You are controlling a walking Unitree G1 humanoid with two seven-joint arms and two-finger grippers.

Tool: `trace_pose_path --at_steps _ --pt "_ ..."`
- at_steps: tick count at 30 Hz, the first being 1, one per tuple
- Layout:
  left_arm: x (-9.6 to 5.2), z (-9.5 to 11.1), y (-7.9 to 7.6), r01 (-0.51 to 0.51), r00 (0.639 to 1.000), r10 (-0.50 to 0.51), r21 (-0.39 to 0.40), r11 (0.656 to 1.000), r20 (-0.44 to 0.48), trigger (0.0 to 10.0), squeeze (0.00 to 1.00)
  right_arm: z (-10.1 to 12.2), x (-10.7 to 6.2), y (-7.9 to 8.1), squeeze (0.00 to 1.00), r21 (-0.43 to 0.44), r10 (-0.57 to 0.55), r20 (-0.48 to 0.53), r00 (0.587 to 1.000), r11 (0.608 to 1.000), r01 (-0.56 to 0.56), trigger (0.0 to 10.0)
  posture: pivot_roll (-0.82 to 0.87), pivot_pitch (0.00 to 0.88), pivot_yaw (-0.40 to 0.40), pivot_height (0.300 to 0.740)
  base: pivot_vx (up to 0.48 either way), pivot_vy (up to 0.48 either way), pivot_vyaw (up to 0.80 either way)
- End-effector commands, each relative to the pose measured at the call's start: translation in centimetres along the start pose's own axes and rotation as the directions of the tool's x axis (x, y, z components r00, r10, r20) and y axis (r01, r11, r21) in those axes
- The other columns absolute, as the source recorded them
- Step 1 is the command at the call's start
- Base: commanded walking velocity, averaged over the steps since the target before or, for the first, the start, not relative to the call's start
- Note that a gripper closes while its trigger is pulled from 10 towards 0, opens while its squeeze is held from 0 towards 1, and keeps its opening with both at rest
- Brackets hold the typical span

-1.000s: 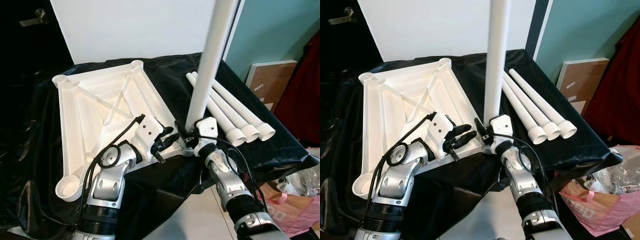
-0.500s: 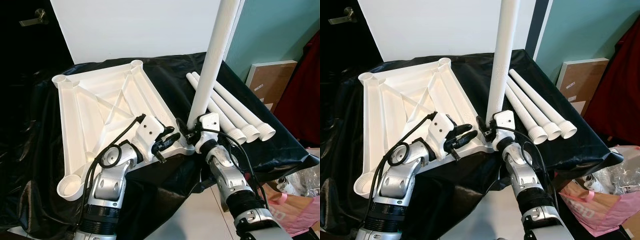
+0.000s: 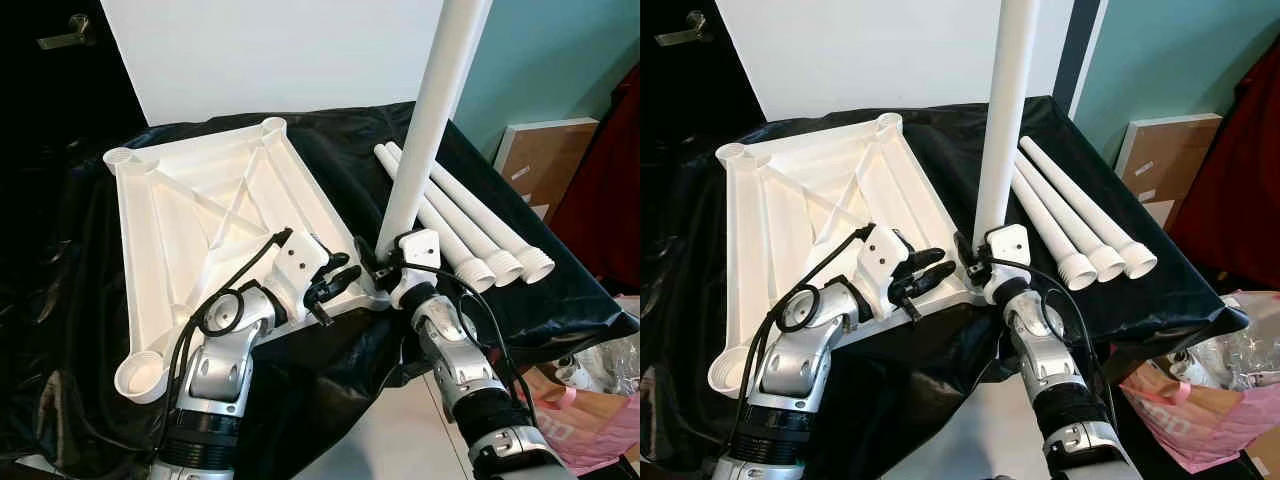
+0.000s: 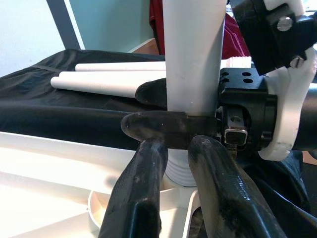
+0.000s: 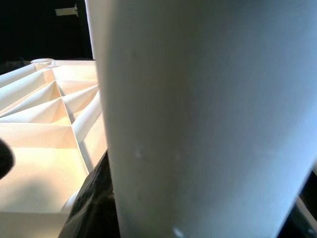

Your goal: Building children table

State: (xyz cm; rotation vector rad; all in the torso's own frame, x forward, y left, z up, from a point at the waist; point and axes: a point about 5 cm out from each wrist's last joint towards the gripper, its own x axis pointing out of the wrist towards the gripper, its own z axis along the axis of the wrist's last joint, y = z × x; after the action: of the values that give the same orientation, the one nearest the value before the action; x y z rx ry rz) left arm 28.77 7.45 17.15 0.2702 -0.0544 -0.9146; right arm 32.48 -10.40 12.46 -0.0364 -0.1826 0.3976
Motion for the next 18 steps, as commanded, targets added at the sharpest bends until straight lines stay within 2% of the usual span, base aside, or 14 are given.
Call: trace_pose_path --at_steps 1,7,12,18 --pt "0.0 -0.1 0.9 -0.179 0.984 0.179 0.001 0.984 -0.014 10.0 0.0 -2.9 -1.4 0.1 0.0 0.014 0.011 -0.149 0.989 1.0 -0.009 10.0 -0.02 0.054 -0.024 0.74 0.0 0.0 0.0" --pt "0.0 -0.1 0.9 -0.178 0.984 0.178 0.002 0.984 -0.011 10.0 0.0 -2.9 -1.6 0.3 0.0 0.001 0.019 -0.147 0.989 1.0 -0.019 10.0 -0.01 0.05 -0.026 0.74 0.0 0.0 0.0" --pt "0.0 0.0 0.9 -0.175 0.985 0.175 0.002 0.985 -0.007 10.0 0.0 -2.8 -1.9 0.7 0.0 -0.092 0.077 -0.113 0.991 0.992 -0.088 10.0 -0.02 0.047 -0.029 0.74 0.0 0.0 0.0" --pt "0.1 0.0 0.9 -0.174 0.985 0.174 0.0 0.985 -0.003 10.0 0.0 -2.9 -2.5 1.2 0.0 -0.144 0.141 -0.106 0.984 0.977 -0.156 10.0 -0.02 0.045 -0.028 0.74 0.0 0.0 0.0"
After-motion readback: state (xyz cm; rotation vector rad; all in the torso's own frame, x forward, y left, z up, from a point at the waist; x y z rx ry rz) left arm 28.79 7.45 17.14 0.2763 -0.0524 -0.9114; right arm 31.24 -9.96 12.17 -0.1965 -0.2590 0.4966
